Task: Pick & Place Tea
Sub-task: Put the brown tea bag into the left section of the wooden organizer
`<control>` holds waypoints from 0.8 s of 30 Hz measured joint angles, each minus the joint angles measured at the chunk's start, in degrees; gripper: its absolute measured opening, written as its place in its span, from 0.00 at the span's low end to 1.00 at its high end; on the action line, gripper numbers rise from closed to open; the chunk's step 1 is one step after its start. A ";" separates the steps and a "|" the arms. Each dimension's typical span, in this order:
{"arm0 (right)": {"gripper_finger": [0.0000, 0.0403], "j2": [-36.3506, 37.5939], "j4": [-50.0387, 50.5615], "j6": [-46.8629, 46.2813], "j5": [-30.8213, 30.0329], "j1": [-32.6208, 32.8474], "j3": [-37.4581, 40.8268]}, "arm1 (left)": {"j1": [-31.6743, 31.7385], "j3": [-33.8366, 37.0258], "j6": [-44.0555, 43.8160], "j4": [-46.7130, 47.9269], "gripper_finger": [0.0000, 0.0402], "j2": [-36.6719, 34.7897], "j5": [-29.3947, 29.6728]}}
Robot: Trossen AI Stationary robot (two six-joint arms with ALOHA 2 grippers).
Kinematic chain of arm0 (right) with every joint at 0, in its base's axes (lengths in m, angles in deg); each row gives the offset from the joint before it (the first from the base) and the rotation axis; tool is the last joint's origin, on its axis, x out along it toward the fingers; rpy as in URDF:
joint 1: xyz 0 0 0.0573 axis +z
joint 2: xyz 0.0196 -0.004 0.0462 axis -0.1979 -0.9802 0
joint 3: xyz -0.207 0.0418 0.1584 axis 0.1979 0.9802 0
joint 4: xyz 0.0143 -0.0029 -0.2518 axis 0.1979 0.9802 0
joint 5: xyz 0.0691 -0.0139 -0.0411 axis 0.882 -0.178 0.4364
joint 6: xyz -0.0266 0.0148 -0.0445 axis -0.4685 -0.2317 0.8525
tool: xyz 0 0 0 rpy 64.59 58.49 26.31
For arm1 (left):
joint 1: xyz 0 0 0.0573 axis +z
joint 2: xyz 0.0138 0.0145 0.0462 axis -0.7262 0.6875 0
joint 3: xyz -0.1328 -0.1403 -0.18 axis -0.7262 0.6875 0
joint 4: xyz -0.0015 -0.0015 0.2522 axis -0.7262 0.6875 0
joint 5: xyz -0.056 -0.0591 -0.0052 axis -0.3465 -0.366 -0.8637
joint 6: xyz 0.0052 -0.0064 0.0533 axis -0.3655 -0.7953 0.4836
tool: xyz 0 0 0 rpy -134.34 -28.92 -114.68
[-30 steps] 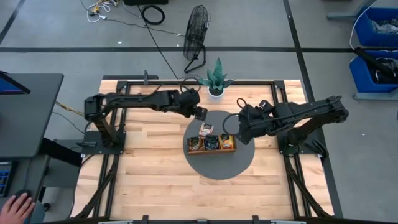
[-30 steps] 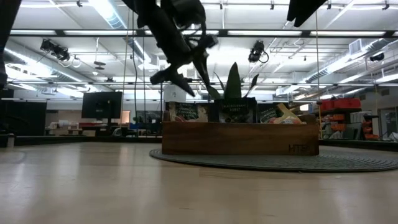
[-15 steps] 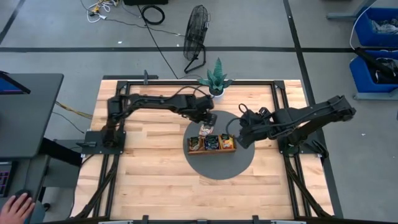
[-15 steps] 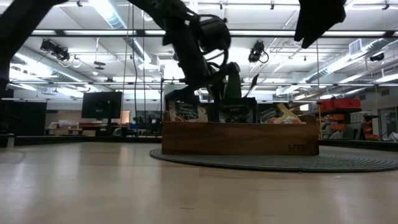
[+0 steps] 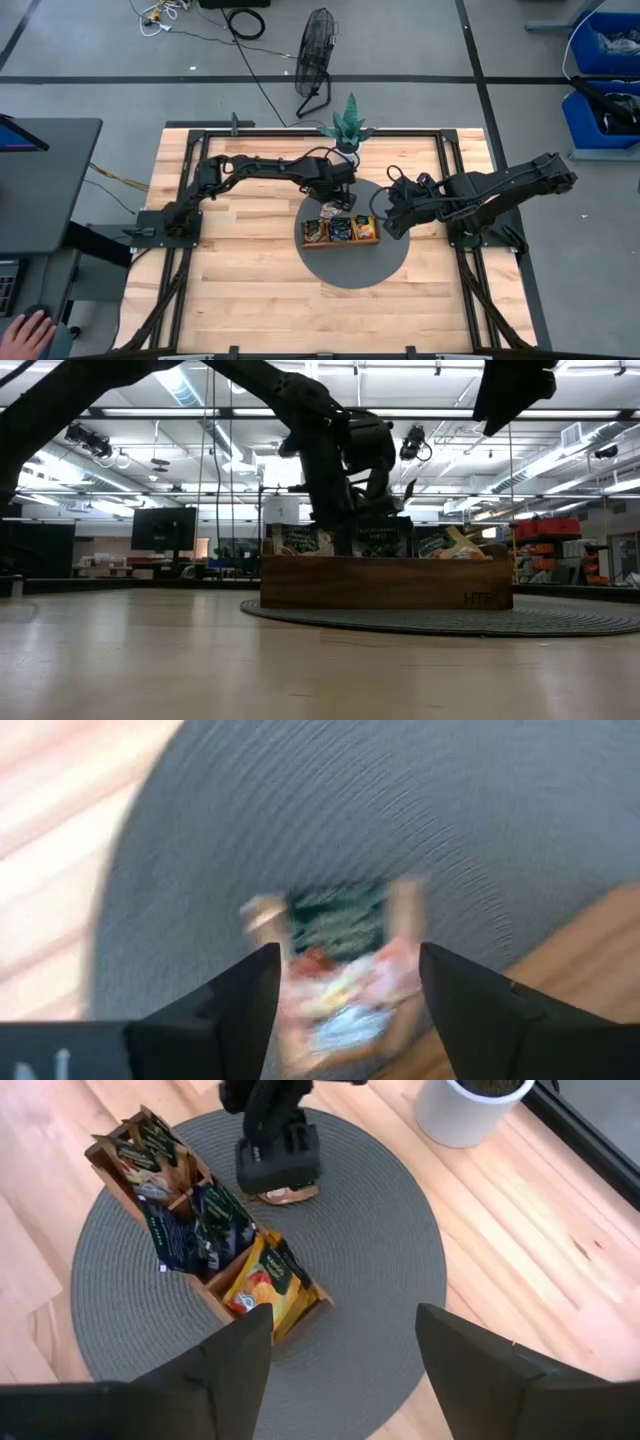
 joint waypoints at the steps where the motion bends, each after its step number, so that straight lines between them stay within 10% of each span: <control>1: 0.63 0.00 -0.12 0.04 0.00 0.00 0.00 | -0.02 0.09 0.17 1.41 0.61 0.04 0.70; 24: 0.63 -0.02 -2.54 1.14 -0.03 -0.02 0.00 | -1.94 0.92 3.33 -1.25 0.58 3.16 7.40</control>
